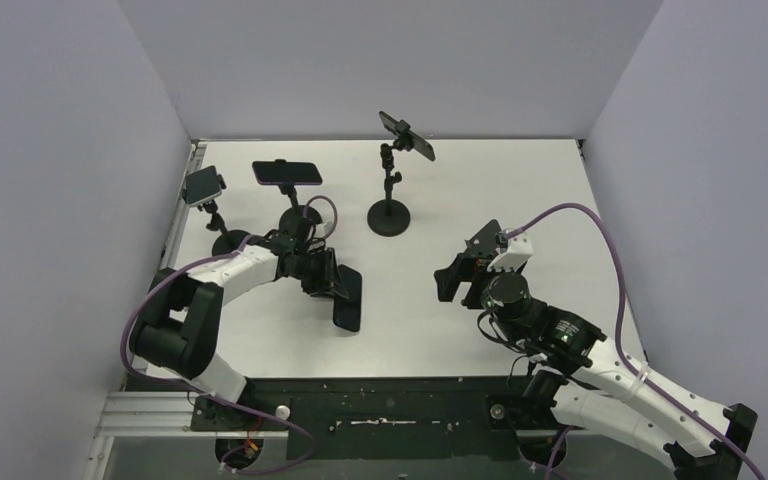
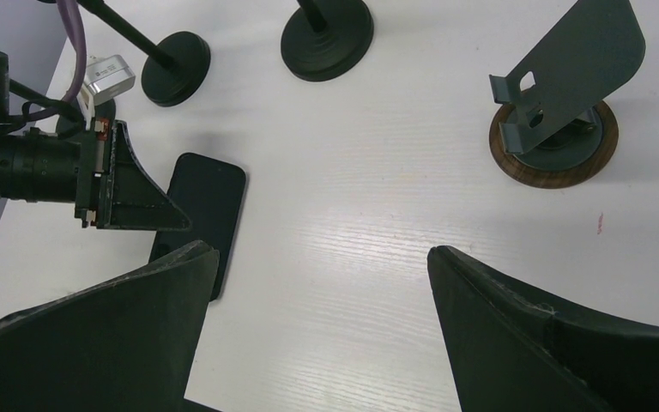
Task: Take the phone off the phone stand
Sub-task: Place the phone at the center of the board.
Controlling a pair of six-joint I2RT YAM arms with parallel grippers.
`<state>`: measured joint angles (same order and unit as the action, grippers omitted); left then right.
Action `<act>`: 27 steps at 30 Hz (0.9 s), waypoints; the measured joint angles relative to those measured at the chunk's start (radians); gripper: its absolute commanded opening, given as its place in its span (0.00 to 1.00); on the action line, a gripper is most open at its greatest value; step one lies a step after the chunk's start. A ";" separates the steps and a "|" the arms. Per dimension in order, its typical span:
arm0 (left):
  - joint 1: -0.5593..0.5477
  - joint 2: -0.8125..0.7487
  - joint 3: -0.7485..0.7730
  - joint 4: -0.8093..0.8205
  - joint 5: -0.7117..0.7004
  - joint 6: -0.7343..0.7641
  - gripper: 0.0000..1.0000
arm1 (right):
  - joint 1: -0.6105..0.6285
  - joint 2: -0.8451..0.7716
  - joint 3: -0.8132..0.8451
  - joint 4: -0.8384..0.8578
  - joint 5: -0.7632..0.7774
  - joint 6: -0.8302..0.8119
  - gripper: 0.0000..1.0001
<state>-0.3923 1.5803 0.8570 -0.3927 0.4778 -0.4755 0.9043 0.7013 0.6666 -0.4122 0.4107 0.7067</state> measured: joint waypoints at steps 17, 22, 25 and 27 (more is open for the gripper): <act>0.013 -0.023 -0.056 0.007 -0.085 -0.004 0.34 | 0.000 0.000 0.000 -0.011 0.005 0.001 1.00; 0.021 -0.034 -0.069 -0.016 -0.115 0.010 0.39 | 0.000 0.000 0.000 -0.022 0.012 0.003 1.00; 0.024 -0.043 -0.076 -0.025 -0.128 0.014 0.41 | 0.000 -0.001 0.000 -0.026 0.016 0.004 1.00; 0.026 -0.055 -0.077 -0.032 -0.130 0.016 0.41 | 0.000 -0.002 0.000 -0.028 0.019 0.005 1.00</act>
<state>-0.3660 1.5257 0.7795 -0.4248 0.3473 -0.4591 0.9043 0.6994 0.6670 -0.4400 0.4301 0.7113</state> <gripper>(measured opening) 0.404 0.999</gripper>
